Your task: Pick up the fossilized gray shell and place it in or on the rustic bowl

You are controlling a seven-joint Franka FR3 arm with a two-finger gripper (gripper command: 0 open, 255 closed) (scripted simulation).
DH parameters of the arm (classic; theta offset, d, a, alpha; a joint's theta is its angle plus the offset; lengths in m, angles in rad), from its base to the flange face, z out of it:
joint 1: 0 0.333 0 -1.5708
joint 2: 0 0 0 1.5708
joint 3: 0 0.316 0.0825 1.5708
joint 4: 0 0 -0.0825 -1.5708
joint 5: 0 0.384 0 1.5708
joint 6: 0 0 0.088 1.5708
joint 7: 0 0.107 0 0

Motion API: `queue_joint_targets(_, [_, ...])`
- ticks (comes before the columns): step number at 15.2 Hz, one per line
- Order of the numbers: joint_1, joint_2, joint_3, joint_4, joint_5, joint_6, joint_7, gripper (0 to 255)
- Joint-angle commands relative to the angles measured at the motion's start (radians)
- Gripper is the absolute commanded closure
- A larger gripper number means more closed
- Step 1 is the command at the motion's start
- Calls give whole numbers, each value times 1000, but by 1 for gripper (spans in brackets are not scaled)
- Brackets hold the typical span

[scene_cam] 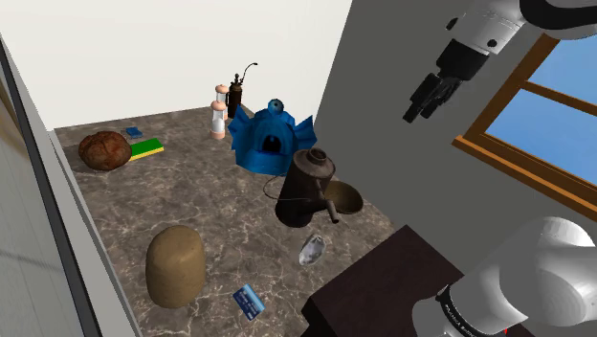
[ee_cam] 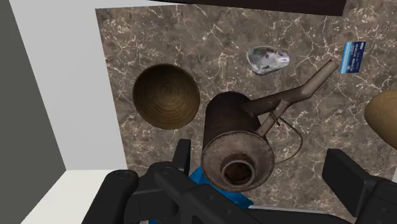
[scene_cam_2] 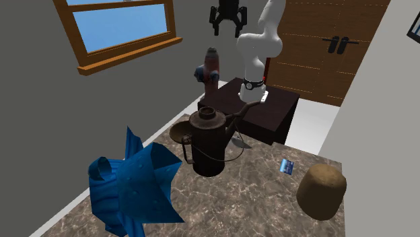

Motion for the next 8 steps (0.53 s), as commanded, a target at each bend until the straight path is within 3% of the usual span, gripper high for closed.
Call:
queue_joint_targets(1, [0, 0, 0, 0, 0, 0, 0, 0])
queue_joint_targets(8, [42, -4, 22, -234, 8, 242, -45, 0])
